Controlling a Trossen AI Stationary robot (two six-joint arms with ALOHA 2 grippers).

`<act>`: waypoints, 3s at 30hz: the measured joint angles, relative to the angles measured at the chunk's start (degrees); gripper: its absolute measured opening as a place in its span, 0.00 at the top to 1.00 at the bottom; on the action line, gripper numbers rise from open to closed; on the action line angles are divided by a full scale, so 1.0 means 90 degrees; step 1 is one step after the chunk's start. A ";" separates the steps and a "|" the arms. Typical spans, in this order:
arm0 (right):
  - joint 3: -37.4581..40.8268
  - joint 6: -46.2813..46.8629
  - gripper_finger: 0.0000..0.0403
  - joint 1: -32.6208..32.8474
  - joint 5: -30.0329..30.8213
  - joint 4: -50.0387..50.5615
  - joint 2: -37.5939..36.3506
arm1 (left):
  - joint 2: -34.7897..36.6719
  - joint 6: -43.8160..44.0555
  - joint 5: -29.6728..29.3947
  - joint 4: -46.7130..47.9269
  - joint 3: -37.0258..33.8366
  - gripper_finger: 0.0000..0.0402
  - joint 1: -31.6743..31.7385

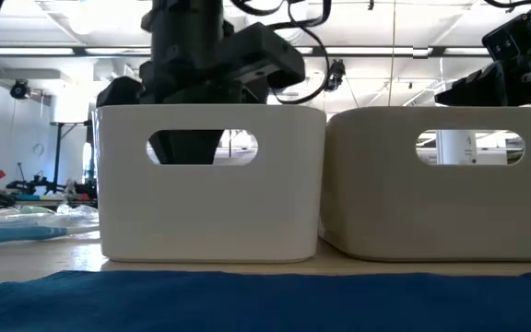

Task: Pick & Place Toothbrushes
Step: Put the violet toothbrush into the white bin, then put the blue toothbrush into the gray bin

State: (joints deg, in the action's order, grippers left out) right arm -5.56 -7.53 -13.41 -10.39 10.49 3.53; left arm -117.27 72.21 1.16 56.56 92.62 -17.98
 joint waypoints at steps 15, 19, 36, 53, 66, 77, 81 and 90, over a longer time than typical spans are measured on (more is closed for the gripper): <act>0.0000 0.0000 0.98 0.0000 0.0000 -0.0001 0.0000 | 0.0000 -0.0568 0.0457 -0.0147 -0.0122 0.91 0.0251; 0.0000 0.0000 0.98 0.0000 0.0000 -0.0001 0.0000 | 0.0000 -0.0712 0.0523 -0.0187 -0.0122 0.86 0.0256; 0.0000 0.0000 0.98 0.0000 0.0000 -0.0001 0.0000 | 0.0012 -0.1133 0.1086 -0.0179 -0.0019 0.57 0.0351; 0.0000 0.0000 0.98 -0.0001 -0.0001 0.0004 0.0001 | 0.1079 -0.2324 -0.0413 0.0661 0.0384 0.52 0.0318; 0.0000 0.0000 0.98 -0.0001 -0.0001 0.0002 0.0002 | 0.2501 -0.3923 -0.2851 0.0433 -0.0401 0.57 -0.0113; 0.0000 0.0000 0.98 -0.0002 0.0000 0.0000 0.0002 | 0.4703 -0.4345 -0.3036 -0.1109 -0.2832 0.62 -0.0074; 0.0000 0.0000 0.98 0.0000 -0.0001 0.0000 0.0002 | 0.5634 -0.4426 -0.3516 -0.1260 -0.3539 0.62 -0.0072; 0.0000 0.0000 0.98 -0.0002 0.0000 0.0002 0.0002 | 0.7337 -0.4878 -0.4049 -0.1331 -0.4430 0.62 -0.0079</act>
State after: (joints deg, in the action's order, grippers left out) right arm -5.56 -7.53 -13.43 -10.39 10.50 3.55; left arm -51.24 28.31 -35.29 44.57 52.75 -18.70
